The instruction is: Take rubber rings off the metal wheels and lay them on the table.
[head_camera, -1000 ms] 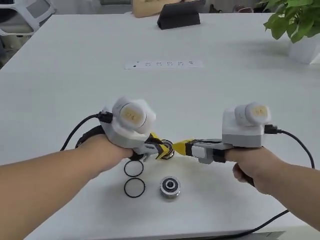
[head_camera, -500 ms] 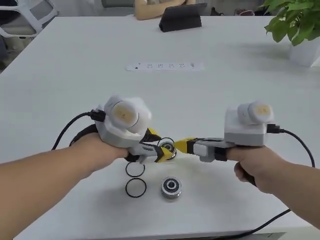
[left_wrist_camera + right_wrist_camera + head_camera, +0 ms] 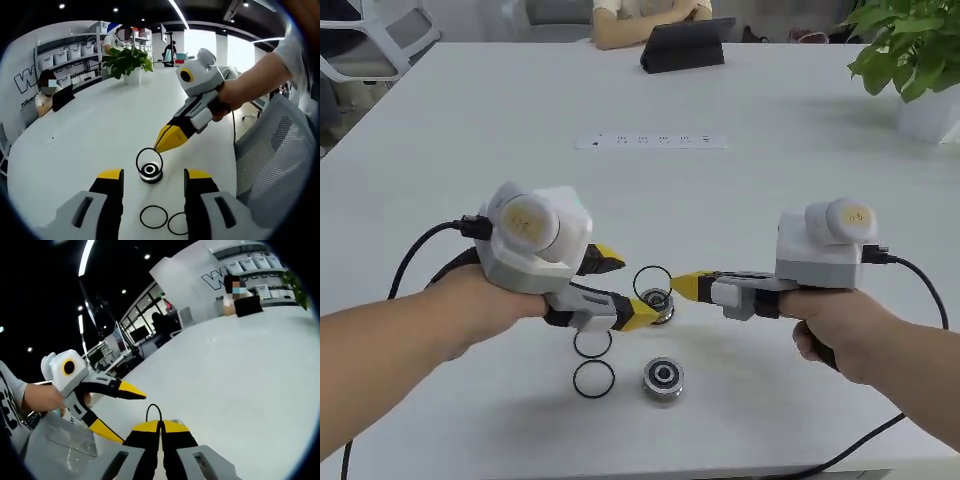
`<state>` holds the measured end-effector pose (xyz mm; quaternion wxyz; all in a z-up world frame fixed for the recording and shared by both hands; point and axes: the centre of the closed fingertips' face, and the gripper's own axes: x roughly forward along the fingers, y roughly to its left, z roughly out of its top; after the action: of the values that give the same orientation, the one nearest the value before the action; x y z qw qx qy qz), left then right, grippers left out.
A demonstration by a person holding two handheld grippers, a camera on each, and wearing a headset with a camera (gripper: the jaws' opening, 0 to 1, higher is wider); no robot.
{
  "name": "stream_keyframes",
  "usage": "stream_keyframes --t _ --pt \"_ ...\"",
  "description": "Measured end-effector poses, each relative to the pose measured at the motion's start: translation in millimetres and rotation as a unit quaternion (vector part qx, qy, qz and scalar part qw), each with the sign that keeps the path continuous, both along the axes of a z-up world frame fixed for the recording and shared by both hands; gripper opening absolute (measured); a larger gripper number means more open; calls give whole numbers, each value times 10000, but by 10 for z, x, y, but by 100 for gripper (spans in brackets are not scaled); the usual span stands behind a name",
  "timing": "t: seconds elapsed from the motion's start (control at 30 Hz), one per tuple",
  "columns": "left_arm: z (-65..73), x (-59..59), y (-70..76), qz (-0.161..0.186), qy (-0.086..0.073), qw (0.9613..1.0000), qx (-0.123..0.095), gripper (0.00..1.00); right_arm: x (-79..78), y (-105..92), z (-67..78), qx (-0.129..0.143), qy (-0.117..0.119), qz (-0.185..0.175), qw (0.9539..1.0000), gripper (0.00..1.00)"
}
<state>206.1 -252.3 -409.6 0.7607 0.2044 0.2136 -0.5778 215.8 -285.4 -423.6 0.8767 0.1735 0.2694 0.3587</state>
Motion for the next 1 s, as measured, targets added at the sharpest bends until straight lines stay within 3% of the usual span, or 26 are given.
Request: stream_keyframes --t 0.47,1.0 --pt "202 -47 198 53 -114 9996 -243 61 -24 48 99 78 11 25 10000 0" --pt "388 -219 410 166 -102 9985 -506 74 -75 125 101 51 89 146 9998 0"
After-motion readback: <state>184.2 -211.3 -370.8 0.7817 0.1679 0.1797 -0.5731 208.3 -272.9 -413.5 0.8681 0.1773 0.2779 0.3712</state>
